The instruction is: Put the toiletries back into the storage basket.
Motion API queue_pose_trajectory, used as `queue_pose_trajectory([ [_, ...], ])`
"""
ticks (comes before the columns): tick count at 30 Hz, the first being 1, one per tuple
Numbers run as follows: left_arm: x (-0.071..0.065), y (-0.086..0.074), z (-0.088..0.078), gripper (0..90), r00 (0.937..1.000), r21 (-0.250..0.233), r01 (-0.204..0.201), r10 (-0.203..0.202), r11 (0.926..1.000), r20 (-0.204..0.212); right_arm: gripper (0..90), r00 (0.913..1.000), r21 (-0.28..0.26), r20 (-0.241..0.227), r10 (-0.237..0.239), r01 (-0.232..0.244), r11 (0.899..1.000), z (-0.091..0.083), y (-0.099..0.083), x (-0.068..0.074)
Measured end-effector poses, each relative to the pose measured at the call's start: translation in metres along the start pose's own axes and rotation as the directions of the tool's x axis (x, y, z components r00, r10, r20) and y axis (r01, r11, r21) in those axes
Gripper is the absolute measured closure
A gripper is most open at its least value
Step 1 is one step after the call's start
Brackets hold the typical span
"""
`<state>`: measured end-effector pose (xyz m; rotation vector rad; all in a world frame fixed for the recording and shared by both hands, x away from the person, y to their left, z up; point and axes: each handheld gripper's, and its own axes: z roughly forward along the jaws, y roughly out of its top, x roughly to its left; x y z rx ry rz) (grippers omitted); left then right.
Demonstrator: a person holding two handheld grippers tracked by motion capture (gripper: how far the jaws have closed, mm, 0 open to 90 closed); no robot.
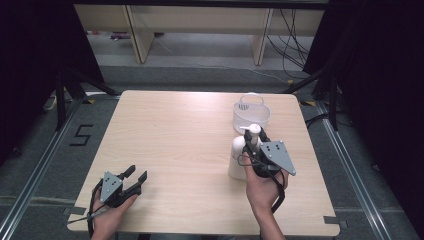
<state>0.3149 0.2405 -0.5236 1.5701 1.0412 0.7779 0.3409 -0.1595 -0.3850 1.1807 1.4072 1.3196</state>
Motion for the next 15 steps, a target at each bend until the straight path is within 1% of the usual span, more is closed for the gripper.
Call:
queue_pose_trajectory([
  [2, -0.0001, 0.0, 0.0001, 48.0, 1.0, -0.001, 0.001, -0.001, 1.0, 0.0, 60.0, 0.9999, -0.008, 0.002, -0.016, 0.016, 1.0, 0.0, 0.0001, -0.0018],
  [4, 0.0, 0.0, 0.0001, 48.0, 1.0, 0.0, 0.0, 0.0, 1.0, 0.0, 60.0, 0.9998, -0.009, -0.001, -0.02, 0.02, 1.0, -0.0007, -0.0002, -0.0023],
  [5, 0.0, 0.0, 0.0001, 48.0, 1.0, 0.0, -0.001, 0.001, 1.0, 0.0, 60.0, 0.9998, -0.015, -0.004, -0.019, 0.019, 1.0, -0.001, -0.0006, -0.0026],
  [6, 0.0, 0.0, 0.0001, 48.0, 1.0, 0.0, -0.002, 0.002, 1.0, 0.0, 60.0, 0.9998, -0.014, -0.015, -0.009, 0.009, 1.0, -0.0007, -0.001, -0.0019],
  [8, 0.0, 0.0, -0.0001, 48.0, 1.0, 0.0, -0.004, 0.004, 1.0, 0.0, 60.0, 0.9998, -0.024, -0.005, -0.02, 0.02, 1.0, -0.0012, -0.001, -0.0031],
  [9, 0.0, 0.0, -0.0001, 48.0, 1.0, -0.001, -0.003, 0.003, 1.0, 0.0, 60.0, 0.9998, -0.026, -0.012, -0.018, 0.017, 1.0, -0.0015, -0.0008, -0.0031],
  [10, 0.0, 0.0, -0.0002, 48.0, 1.0, -0.002, -0.002, 0.002, 1.0, 0.0, 60.0, 0.9998, -0.025, -0.02, 0.0, -0.001, 1.0, -0.002, -0.0005, -0.0022],
  [13, 0.0, 0.0, -0.0001, 48.0, 1.0, -0.001, -0.003, 0.003, 1.0, 0.0, 60.0, 0.9999, -0.043, -0.016, -0.005, 0.004, 0.999, -0.0035, 0.0025, -0.0033],
  [14, 0.0, 0.0, -0.0001, 48.1, 1.0, -0.002, -0.001, 0.001, 1.0, 0.0, 60.0, 0.9997, -0.045, -0.016, -0.016, 0.015, 0.999, -0.0043, 0.004, -0.0046],
  [15, -0.0001, 0.0, -0.0002, 48.1, 1.0, -0.002, 0.001, -0.001, 1.0, -0.001, 60.0, 0.9998, -0.043, -0.019, -0.004, 0.003, 0.999, -0.005, 0.0052, -0.0043],
])
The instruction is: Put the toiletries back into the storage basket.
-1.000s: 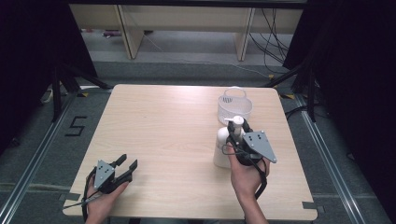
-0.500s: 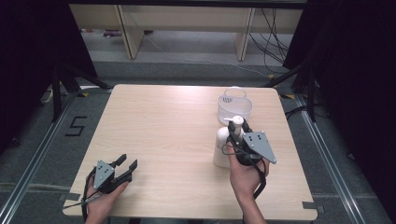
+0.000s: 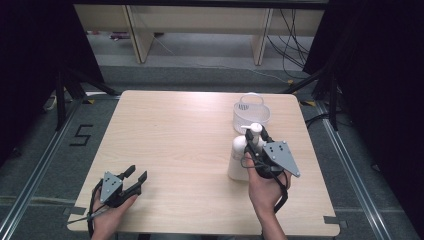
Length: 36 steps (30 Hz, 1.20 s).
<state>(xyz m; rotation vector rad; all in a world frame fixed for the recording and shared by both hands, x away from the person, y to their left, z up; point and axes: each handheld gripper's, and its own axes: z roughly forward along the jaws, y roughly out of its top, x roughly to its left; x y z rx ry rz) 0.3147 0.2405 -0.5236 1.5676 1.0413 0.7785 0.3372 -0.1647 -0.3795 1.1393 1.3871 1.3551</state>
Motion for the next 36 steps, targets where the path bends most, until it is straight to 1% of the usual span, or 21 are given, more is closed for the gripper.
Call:
queue_pose_trajectory([
  [3, 0.0, 0.0, 0.0, 48.1, 1.0, 0.001, -0.005, 0.005, 1.0, -0.002, 60.0, 0.9999, -0.013, 0.002, -0.012, 0.012, 1.0, -0.001, 0.004, -0.003],
  [4, 0.0, 0.0, 0.0, 48.1, 1.0, 0.001, -0.007, 0.007, 1.0, -0.001, 60.0, 1.0, 0.0, 0.003, 0.003, -0.003, 1.0, -0.003, 0.005, -0.003],
  [6, -0.001, 0.0, 0.001, 48.1, 1.0, -0.007, -0.007, 0.007, 0.9999, 0.0, 60.0, 1.0, -0.034, 0.002, -0.008, 0.009, 0.999, -0.002, 0.007, -0.006],
  [8, -0.001, 0.0, 0.001, 48.1, 1.0, -0.006, -0.008, 0.008, 1.0, 0.0, 60.1, 1.0, -0.034, 0.003, -0.002, 0.002, 0.999, -0.002, 0.008, -0.008],
  [10, -0.001, 0.0, 0.001, 48.1, 1.0, -0.008, -0.006, 0.006, 0.9999, 0.0, 60.1, 0.9999, -0.031, 0.011, -0.013, 0.013, 0.999, -0.003, 0.009, -0.01],
  [14, 0.0, 0.0, 0.0, 48.1, 1.0, -0.003, -0.008, 0.008, 1.0, -0.005, 60.0, 0.9999, -0.031, 0.01, 0.004, -0.004, 1.0, -0.002, 0.01, -0.012],
  [15, 0.0, 0.0, 0.0, 48.1, 0.9999, -0.002, -0.01, 0.01, 0.9999, -0.005, 60.0, 0.9996, -0.036, 0.018, -0.02, 0.021, 0.999, -0.002, 0.011, -0.014],
  [16, -0.001, 0.0, 0.0, 48.1, 0.9999, -0.003, -0.009, 0.009, 1.0, -0.005, 60.0, 0.9999, -0.033, 0.011, -0.006, 0.007, 0.999, -0.002, 0.011, -0.014],
  [17, -0.001, 0.0, 0.0, 48.1, 1.0, -0.003, -0.009, 0.009, 1.0, -0.004, 60.0, 0.9998, -0.045, 0.016, -0.006, 0.007, 0.999, -0.002, 0.011, -0.014],
  [19, -0.001, 0.0, 0.0, 48.1, 1.0, -0.006, -0.008, 0.008, 0.9999, -0.005, 60.0, 0.9999, -0.044, 0.014, -0.007, 0.008, 0.999, -0.002, 0.013, -0.015],
  [20, 0.0, 0.0, 0.0, 48.0, 0.9998, -0.007, -0.018, 0.018, 0.9998, -0.001, 60.0, 0.9998, -0.05, 0.015, -0.011, 0.012, 0.999, -0.002, 0.013, -0.015],
  [22, 0.0, 0.0, 0.0, 48.0, 0.9999, -0.006, -0.014, 0.014, 0.9999, 0.0, 60.1, 0.9999, -0.05, 0.012, -0.004, 0.004, 0.999, -0.001, 0.014, -0.016],
  [23, 0.0, 0.0, 0.0, 48.0, 0.9999, -0.008, -0.014, 0.014, 0.9999, 0.0, 60.0, 0.9996, -0.057, 0.018, -0.022, 0.023, 0.998, -0.001, 0.015, -0.017],
  [24, 0.0, 0.0, 0.0, 48.0, 0.9999, -0.008, -0.015, 0.015, 0.9999, 0.0, 60.0, 0.9998, -0.054, 0.018, -0.005, 0.006, 0.999, -0.002, 0.016, -0.017],
  [25, 0.0, 0.0, 0.0, 48.0, 0.9999, -0.008, -0.016, 0.016, 0.9998, 0.0, 60.0, 0.9999, -0.067, 0.013, -0.002, 0.003, 0.998, -0.001, 0.016, -0.017],
  [26, 0.0, 0.0, 0.0, 48.0, 0.9999, -0.008, -0.016, 0.016, 0.9998, -0.001, 60.1, 0.9995, -0.073, 0.02, -0.024, 0.025, 0.997, -0.001, 0.017, -0.02],
  [27, 0.0, 0.0, 0.0, 48.0, 0.9999, -0.007, -0.016, 0.016, 0.9998, -0.001, 60.1, 0.9999, -0.066, 0.012, 0.006, -0.006, 0.998, -0.002, 0.018, -0.018],
  [29, 0.0, 0.0, 0.0, 48.0, 0.9998, -0.007, -0.018, 0.018, 0.9998, -0.001, 60.1, 0.9997, -0.077, 0.019, -0.014, 0.016, 0.997, -0.001, 0.019, -0.021],
  [34, 0.0, 0.0, 0.0, 48.1, 0.9999, -0.007, -0.014, 0.014, 0.9999, -0.003, 60.1, 0.9996, -0.079, 0.025, -0.015, 0.017, 0.997, -0.001, 0.022, -0.024],
  [35, 0.0, 0.0, 0.0, 48.1, 0.9999, -0.006, -0.014, 0.014, 0.9999, -0.002, 60.0, 0.9998, -0.081, 0.018, 0.002, -0.001, 0.997, -0.001, 0.023, -0.023],
  [36, 0.0, 0.0, 0.0, 48.0, 0.9999, -0.007, -0.014, 0.014, 0.9999, -0.006, 60.1, 0.9996, -0.091, 0.029, -0.007, 0.01, 0.996, -0.001, 0.024, -0.024],
])
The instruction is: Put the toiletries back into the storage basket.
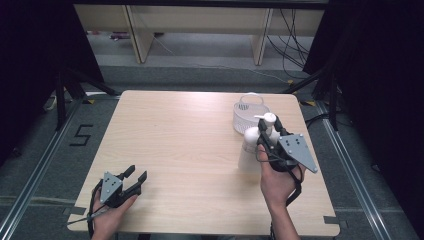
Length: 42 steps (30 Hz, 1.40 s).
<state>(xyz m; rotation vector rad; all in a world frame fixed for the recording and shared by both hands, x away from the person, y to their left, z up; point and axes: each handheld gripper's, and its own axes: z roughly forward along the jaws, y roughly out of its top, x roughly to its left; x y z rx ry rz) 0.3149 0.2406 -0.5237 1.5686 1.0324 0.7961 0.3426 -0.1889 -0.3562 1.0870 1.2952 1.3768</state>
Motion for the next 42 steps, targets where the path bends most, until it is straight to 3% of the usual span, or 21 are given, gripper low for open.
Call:
queue_pose_trajectory([
  [6, 0.0, 0.0, 0.0, 48.1, 1.0, 0.001, 0.003, -0.003, 1.0, 0.004, 60.1, 0.9996, -0.018, 0.003, -0.027, 0.027, 0.999, 0.002, 0.005, -0.002],
  [15, 0.0, 0.0, 0.001, 48.1, 1.0, -0.007, 0.0, 0.0, 1.0, 0.004, 60.1, 1.0, -0.013, -0.006, -0.006, 0.006, 1.0, 0.008, 0.009, -0.005],
  [16, 0.0, 0.0, 0.0, 48.1, 1.0, 0.003, -0.003, 0.003, 1.0, 0.0, 60.1, 0.9995, -0.033, 0.002, -0.031, 0.031, 0.999, 0.009, 0.009, -0.007],
  [19, 0.0, 0.0, 0.001, 48.1, 1.0, -0.006, 0.007, -0.007, 1.0, 0.0, 60.1, 0.9996, -0.023, -0.007, -0.028, 0.028, 0.999, 0.011, 0.01, -0.008],
  [42, 0.0, 0.0, 0.001, 48.1, 1.0, -0.003, -0.002, 0.002, 1.0, 0.006, 60.1, 0.9993, -0.058, 0.033, -0.018, 0.02, 0.998, 0.024, 0.024, -0.017],
])
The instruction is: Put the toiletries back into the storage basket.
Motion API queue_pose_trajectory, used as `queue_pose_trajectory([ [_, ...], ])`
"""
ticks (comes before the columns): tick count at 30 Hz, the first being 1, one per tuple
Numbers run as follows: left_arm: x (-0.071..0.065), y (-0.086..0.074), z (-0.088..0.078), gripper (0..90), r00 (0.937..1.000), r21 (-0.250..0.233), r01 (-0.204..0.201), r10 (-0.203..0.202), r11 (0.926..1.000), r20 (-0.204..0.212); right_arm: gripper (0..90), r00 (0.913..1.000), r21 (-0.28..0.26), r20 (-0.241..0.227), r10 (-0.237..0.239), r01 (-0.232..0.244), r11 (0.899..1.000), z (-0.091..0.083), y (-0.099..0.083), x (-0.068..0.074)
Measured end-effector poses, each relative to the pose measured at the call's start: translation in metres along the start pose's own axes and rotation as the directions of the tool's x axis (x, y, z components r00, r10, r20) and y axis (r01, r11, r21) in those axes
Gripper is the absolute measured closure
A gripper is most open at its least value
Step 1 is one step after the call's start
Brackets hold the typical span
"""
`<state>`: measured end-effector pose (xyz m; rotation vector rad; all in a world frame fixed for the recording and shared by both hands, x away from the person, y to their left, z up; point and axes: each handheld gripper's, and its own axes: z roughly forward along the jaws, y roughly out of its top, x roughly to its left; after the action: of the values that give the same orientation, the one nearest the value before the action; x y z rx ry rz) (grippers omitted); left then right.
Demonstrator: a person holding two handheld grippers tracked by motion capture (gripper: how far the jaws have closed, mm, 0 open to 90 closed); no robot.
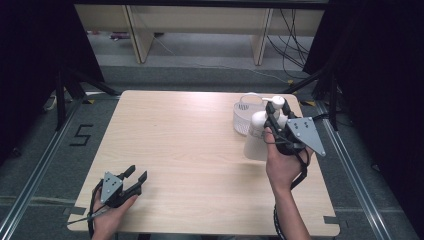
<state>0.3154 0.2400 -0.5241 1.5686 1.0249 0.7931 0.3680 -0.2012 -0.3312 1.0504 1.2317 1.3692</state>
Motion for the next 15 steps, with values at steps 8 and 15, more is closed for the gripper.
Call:
queue_pose_trajectory([
  [8, 0.0003, 0.0003, -0.0006, 48.1, 1.0, 0.004, 0.0, 0.0, 1.0, -0.003, 60.1, 1.0, -0.009, 0.005, 0.006, -0.006, 1.0, 0.0048, 0.0028, -0.0023],
  [15, 0.0005, 0.0002, -0.0003, 48.1, 1.0, 0.002, 0.003, -0.003, 1.0, -0.003, 60.1, 0.9998, -0.028, 0.006, 0.017, -0.017, 0.999, 0.0097, 0.0045, -0.0033],
])
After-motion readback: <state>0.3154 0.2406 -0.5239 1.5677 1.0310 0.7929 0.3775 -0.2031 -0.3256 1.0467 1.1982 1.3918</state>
